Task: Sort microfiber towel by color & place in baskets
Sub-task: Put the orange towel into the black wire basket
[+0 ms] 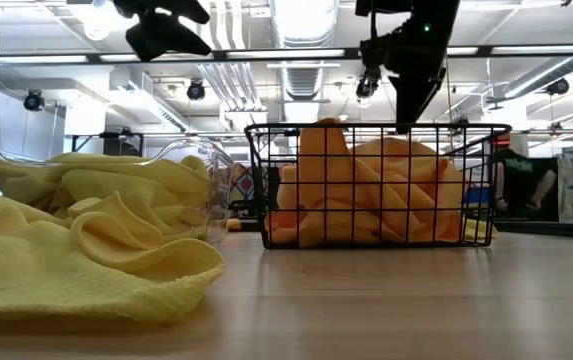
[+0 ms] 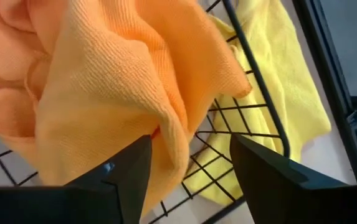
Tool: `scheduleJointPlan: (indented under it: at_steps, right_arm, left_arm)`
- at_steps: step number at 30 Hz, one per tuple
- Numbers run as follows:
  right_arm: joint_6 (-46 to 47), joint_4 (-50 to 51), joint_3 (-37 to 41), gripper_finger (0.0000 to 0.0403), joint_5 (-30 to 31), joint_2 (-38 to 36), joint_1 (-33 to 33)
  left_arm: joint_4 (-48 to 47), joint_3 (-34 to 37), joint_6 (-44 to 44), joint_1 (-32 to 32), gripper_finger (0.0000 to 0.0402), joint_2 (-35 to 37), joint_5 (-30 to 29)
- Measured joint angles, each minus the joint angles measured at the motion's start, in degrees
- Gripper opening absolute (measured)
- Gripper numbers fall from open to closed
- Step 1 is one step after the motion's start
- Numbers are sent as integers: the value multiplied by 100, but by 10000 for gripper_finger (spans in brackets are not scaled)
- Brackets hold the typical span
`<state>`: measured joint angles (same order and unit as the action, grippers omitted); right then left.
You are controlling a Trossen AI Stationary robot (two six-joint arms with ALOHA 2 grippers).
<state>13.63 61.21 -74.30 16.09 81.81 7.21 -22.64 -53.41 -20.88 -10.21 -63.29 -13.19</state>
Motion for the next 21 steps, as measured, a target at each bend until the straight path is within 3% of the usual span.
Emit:
scheduleJointPlan:
  at_steps: [5, 14, 21]
  right_arm:
    - [-11, -685, 156, 186, 19, -113, -126]
    - [187, -2403, 1323, 20, 34, 55, -121]
    - [716, -2579, 1581, 15, 65, -11, -267]
  left_arm:
    - [-3, 26, -417, -315, 225, 0, 2]
    - [-13, 63, -1058, -1170, 225, -2, -330]
    - [-104, 63, -1536, -1823, 225, -44, -570]
